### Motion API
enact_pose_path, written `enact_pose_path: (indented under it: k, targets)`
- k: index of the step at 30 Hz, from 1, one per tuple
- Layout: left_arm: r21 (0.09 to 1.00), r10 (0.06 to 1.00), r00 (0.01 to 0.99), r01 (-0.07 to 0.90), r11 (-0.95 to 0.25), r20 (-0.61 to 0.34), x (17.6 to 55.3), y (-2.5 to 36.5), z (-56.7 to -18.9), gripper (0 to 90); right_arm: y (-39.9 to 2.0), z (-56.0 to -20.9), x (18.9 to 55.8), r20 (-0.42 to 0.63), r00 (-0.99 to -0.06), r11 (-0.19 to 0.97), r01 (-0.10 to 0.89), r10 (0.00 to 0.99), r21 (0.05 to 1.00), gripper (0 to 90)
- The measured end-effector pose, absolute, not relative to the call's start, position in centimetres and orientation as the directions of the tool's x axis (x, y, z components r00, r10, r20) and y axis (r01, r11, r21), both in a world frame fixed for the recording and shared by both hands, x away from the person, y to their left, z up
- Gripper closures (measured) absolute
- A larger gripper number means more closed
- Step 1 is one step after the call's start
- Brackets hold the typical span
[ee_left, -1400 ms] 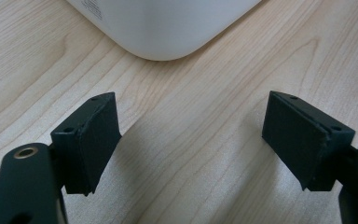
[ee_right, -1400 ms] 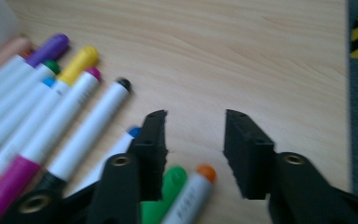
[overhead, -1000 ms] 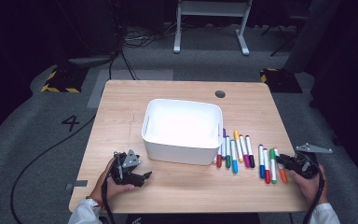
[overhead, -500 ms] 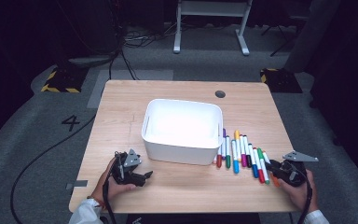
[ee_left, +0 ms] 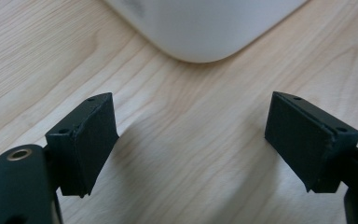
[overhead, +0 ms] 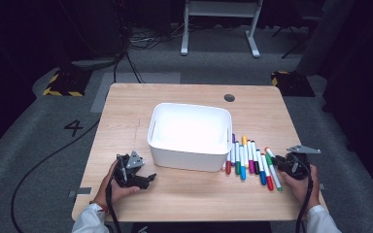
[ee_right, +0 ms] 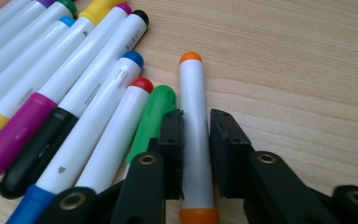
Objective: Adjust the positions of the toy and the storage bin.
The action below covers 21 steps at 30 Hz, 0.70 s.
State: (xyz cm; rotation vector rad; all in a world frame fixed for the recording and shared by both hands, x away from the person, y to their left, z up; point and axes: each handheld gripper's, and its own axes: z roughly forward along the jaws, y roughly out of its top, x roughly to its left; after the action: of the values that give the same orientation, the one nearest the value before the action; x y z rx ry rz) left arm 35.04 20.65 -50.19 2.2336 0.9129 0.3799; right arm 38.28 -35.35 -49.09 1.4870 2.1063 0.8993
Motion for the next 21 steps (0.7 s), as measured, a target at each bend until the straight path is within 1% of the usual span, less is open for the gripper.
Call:
enact_pose_path:
  k: [1,2,3,5,7,9,12,14,16,18,21]
  targets:
    - [0.688,0.709,0.705,0.510,-0.516,0.008,35.2,20.9,-50.2,16.8,-35.4,-49.0,38.3,0.041,-0.351,0.225,0.680,0.935,0.698,66.8]
    - [0.689,0.710,0.704,0.513,-0.512,0.004,35.3,21.0,-50.2,16.8,-35.7,-48.9,38.3,0.061,-0.353,0.214,0.686,0.934,0.695,64.6]
    - [0.686,0.711,0.704,0.518,-0.511,-0.002,35.5,21.2,-50.2,16.8,-36.2,-48.7,38.2,0.099,-0.362,0.195,0.689,0.927,0.698,63.9]
    - [0.686,0.713,0.701,0.525,-0.504,-0.014,35.5,21.2,-50.2,16.7,-37.3,-48.5,37.9,0.140,-0.367,0.172,0.697,0.920,0.697,62.0]
    - [0.689,0.714,0.700,0.518,-0.508,0.000,35.5,21.2,-50.2,16.7,-38.4,-48.3,37.5,0.182,-0.378,0.148,0.695,0.908,0.703,64.9]
    - [0.686,0.711,0.703,0.517,-0.512,0.001,35.4,21.1,-50.2,16.8,-39.5,-48.1,37.0,0.195,-0.399,0.147,0.682,0.896,0.716,70.2]
    - [0.686,0.709,0.705,0.515,-0.513,0.001,35.4,21.2,-50.2,16.8,-40.8,-47.9,36.6,0.194,-0.414,0.145,0.658,0.889,0.738,74.4]
    - [0.687,0.712,0.703,0.517,-0.511,0.000,35.5,21.2,-50.2,16.8,-41.3,-47.8,36.5,0.174,-0.422,0.163,0.649,0.890,0.743,78.2]
    - [0.687,0.709,0.705,0.515,-0.512,-0.001,35.5,21.2,-50.2,16.8,-41.7,-48.4,36.8,0.123,-0.416,0.199,0.648,0.901,0.736,82.1]
    - [0.687,0.708,0.706,0.513,-0.514,0.003,35.5,21.2,-50.2,16.8,-41.7,-49.2,37.1,0.107,-0.423,0.226,0.661,0.900,0.716,83.9]
    - [0.690,0.712,0.702,0.513,-0.511,0.005,35.5,21.2,-50.2,16.7,-41.4,-49.4,37.1,0.090,-0.460,0.257,0.636,0.883,0.728,84.0]
